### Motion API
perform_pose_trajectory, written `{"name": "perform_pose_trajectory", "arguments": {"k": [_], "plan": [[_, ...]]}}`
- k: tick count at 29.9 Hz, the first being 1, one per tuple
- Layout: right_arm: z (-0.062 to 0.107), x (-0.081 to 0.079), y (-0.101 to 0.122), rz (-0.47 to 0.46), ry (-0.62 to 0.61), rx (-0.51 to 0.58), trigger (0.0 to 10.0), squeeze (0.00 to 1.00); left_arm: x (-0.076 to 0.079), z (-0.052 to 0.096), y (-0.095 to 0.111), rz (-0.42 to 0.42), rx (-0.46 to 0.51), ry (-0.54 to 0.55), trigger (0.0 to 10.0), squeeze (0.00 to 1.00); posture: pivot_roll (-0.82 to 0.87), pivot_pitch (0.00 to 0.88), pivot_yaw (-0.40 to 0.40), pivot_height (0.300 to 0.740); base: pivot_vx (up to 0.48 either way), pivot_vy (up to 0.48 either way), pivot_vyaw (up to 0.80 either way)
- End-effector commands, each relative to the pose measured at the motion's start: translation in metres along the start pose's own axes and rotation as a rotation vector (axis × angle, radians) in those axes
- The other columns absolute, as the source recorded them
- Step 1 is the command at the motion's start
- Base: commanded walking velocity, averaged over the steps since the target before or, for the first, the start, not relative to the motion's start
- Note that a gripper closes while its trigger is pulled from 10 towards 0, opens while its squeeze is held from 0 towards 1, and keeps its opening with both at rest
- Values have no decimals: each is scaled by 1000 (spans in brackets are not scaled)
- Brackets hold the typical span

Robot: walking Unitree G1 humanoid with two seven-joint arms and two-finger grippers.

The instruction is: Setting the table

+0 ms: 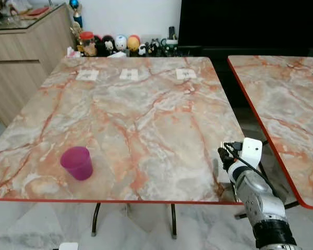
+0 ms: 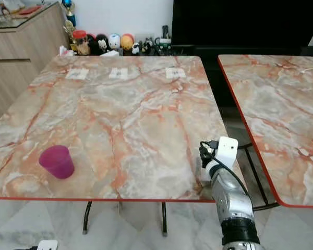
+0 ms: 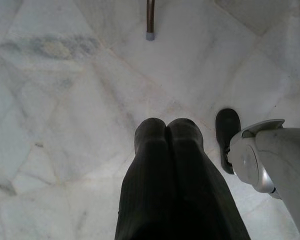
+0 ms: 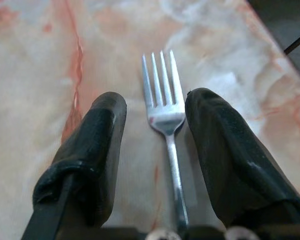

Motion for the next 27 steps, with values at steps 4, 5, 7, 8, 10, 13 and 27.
{"name": "perform_pose_trajectory", "arguments": {"k": [4, 5, 7, 8, 10, 13, 27], "plan": [[-1, 0, -7, 8, -3, -21, 10000, 0, 1, 2, -9, -4, -25, -5, 10000, 0, -11, 35, 3, 740, 0, 0, 0], [0, 1, -10, 8, -9, -29, 10000, 0, 1, 2, -9, -4, -26, -4, 10000, 0, -12, 36, 3, 740, 0, 0, 0], [0, 3, -14, 9, -11, -44, 2157, 0, 1, 2, -9, -4, -26, -5, 10000, 0, -10, 37, 4, 740, 0, 0, 0], [0, 3, -15, 10, -10, -45, 2157, 0, 1, 2, -9, -4, -26, -5, 10000, 0, -10, 37, 4, 740, 0, 0, 0], [0, 3, -16, 11, -12, -47, 0, 0, 1, 2, -9, -4, -27, -6, 10000, 0, -11, 37, 4, 740, 0, 0, 0], [0, 3, -17, 13, -17, -51, 0, 0, 3, 2, -9, -5, -28, -10, 10000, 0, -10, 36, 4, 740, 0, 0, 0], [1, 3, -22, 20, -21, -63, 0, 0, 2, 2, -10, -3, -32, -15, 10000, 0, -7, 36, 4, 740, 0, 0, 0]]}}
Point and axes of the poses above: a point about 5 cm out from each wrist's last joint towards the gripper, its own z axis pointing back from the gripper into the wrist, its own y axis along the axis of the wrist's last joint, x = y × z, the point moved 5 cm from there along -z, pointing out of the wrist towards the gripper, and after that the axes turned 5 degrees about -z, right-handed, at the moved point
